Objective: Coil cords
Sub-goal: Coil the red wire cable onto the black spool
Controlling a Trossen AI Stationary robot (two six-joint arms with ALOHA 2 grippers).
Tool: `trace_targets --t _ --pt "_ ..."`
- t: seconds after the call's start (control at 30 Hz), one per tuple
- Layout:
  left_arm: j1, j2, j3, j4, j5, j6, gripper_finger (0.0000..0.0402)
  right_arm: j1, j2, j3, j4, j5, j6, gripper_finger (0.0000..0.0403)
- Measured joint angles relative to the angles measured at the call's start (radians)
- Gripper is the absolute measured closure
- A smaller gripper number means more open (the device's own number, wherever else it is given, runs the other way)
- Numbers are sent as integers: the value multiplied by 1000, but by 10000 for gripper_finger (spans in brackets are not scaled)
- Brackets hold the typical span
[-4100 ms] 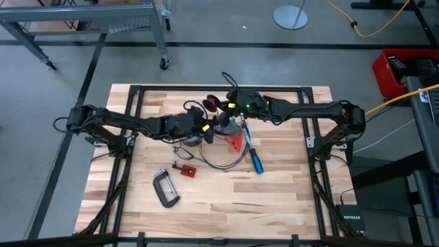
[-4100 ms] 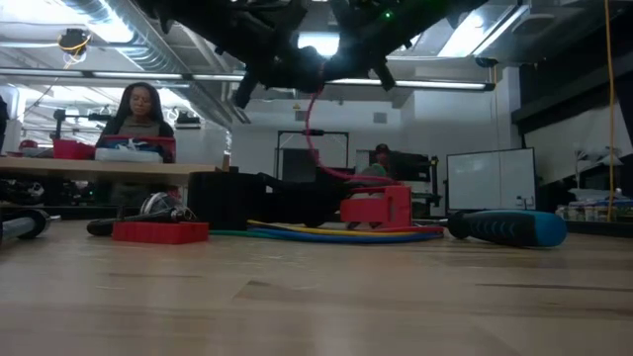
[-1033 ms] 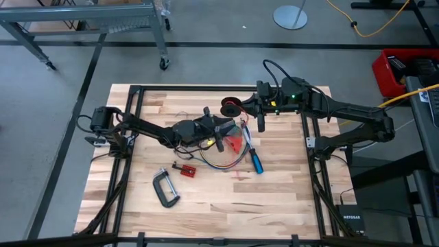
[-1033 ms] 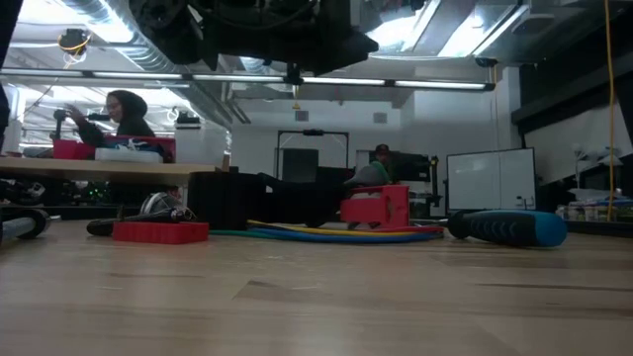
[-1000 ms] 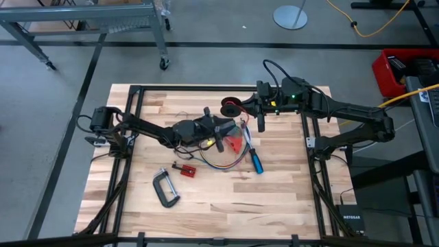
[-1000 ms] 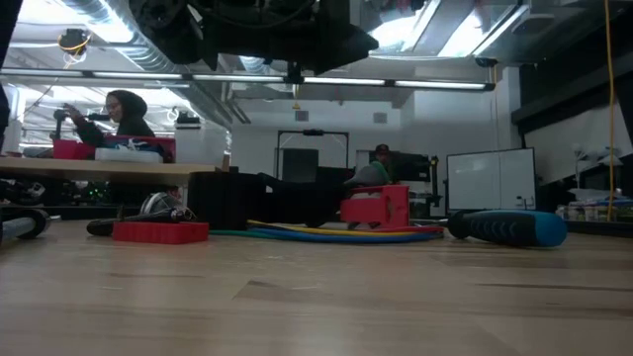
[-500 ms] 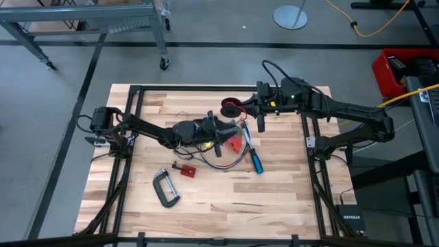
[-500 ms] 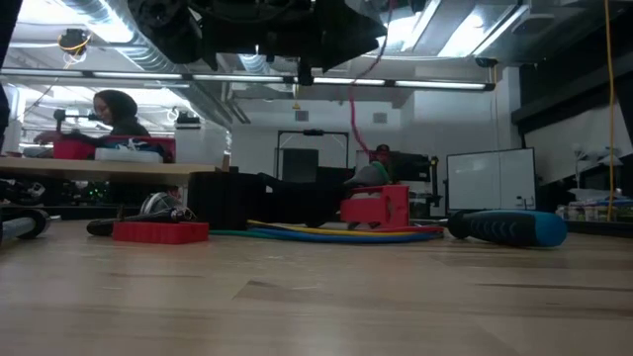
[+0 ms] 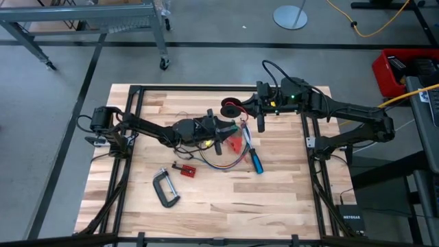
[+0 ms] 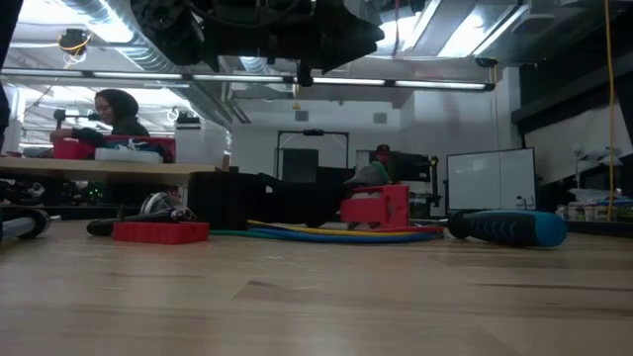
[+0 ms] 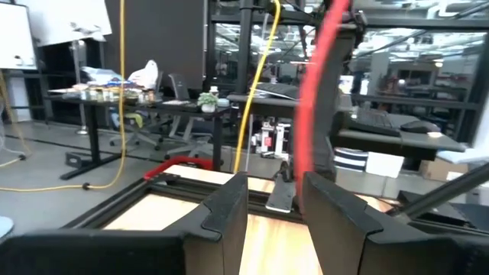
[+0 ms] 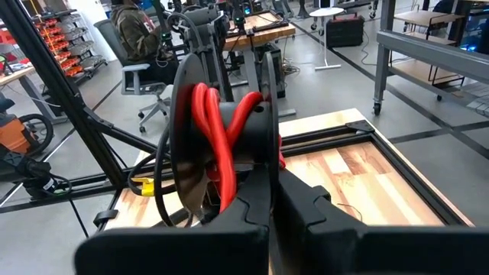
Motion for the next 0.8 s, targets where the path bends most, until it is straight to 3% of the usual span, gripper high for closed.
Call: trace_targets --t 0.17,0.8 --pt "-1 0 0 8 62 -1 283 0 3 0 26 0 0 398" --pt "-7 -2 0 7 64 -7 283 0 27 0 40 -52 0 398"
